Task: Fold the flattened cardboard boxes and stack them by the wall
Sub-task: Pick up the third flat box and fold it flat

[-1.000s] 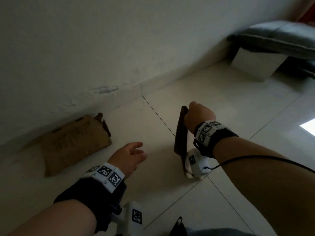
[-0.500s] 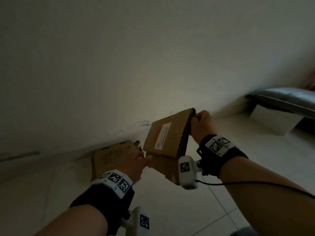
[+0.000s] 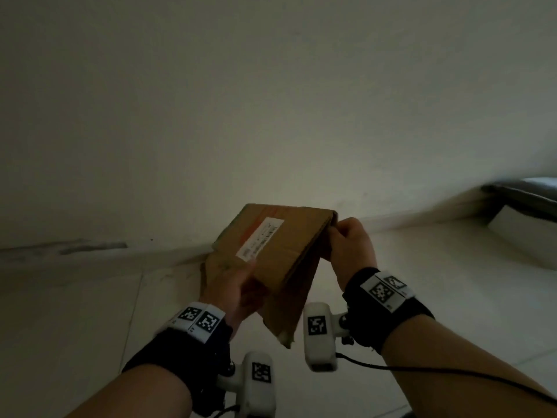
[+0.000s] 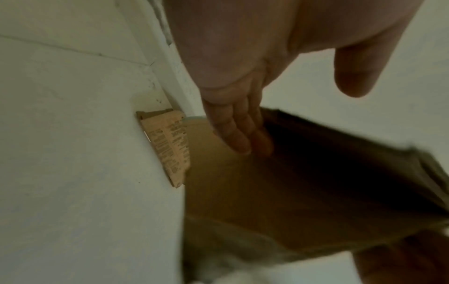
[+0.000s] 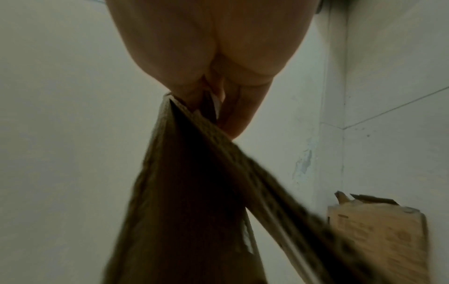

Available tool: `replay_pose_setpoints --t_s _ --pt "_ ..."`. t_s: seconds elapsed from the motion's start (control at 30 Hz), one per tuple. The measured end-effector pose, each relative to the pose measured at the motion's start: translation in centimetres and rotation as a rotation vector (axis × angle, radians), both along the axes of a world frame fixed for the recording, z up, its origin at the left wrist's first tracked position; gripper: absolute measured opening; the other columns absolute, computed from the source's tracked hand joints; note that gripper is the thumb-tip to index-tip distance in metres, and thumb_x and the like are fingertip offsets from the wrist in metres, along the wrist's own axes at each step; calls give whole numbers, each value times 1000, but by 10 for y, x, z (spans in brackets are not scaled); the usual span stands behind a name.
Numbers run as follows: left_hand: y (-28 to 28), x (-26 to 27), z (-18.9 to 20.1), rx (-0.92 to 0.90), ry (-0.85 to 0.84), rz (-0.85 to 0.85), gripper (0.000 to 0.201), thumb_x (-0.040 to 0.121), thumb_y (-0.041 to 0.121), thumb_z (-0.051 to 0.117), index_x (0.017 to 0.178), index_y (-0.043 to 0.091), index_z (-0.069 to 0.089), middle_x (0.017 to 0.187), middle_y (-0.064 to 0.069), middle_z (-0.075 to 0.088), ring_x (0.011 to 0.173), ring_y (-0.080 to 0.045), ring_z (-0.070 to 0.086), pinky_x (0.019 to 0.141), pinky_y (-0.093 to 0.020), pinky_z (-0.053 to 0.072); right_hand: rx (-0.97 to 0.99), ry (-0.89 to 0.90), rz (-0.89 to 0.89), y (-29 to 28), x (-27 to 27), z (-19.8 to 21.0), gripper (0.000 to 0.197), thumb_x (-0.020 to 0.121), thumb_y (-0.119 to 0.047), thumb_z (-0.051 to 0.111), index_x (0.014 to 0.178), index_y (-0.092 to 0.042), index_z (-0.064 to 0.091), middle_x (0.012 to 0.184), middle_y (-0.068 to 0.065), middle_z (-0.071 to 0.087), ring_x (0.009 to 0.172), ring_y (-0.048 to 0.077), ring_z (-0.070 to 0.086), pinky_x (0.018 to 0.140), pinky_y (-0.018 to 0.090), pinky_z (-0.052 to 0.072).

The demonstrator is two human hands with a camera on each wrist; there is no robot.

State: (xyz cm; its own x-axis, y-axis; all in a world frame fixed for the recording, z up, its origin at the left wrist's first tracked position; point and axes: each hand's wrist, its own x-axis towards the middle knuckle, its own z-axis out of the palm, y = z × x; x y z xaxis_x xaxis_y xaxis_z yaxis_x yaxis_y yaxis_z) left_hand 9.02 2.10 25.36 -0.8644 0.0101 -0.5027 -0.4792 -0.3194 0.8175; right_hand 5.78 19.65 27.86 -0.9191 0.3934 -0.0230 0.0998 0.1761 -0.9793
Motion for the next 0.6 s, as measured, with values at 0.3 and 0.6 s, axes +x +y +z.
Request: replay_pose_setpoints --t_s 0.3,0.6 --pt "-33 -30 13 224 57 302 30 89 6 51 119 4 55 92 -11 65 76 -22 60 58 -28 55 246 -40 225 -10 -4 -20 24 88 -12 54 72 -28 49 79 -5 64 77 21 67 76 39 58" --pt "-4 -33 15 247 148 204 19 88 18 55 105 11 55 87 -8 65 73 -21 64 51 -26 57 329 -161 259 -7 -10 -33 21 91 -16 50 109 -26 52 82 -6 57 68 9 55 57 17 43"
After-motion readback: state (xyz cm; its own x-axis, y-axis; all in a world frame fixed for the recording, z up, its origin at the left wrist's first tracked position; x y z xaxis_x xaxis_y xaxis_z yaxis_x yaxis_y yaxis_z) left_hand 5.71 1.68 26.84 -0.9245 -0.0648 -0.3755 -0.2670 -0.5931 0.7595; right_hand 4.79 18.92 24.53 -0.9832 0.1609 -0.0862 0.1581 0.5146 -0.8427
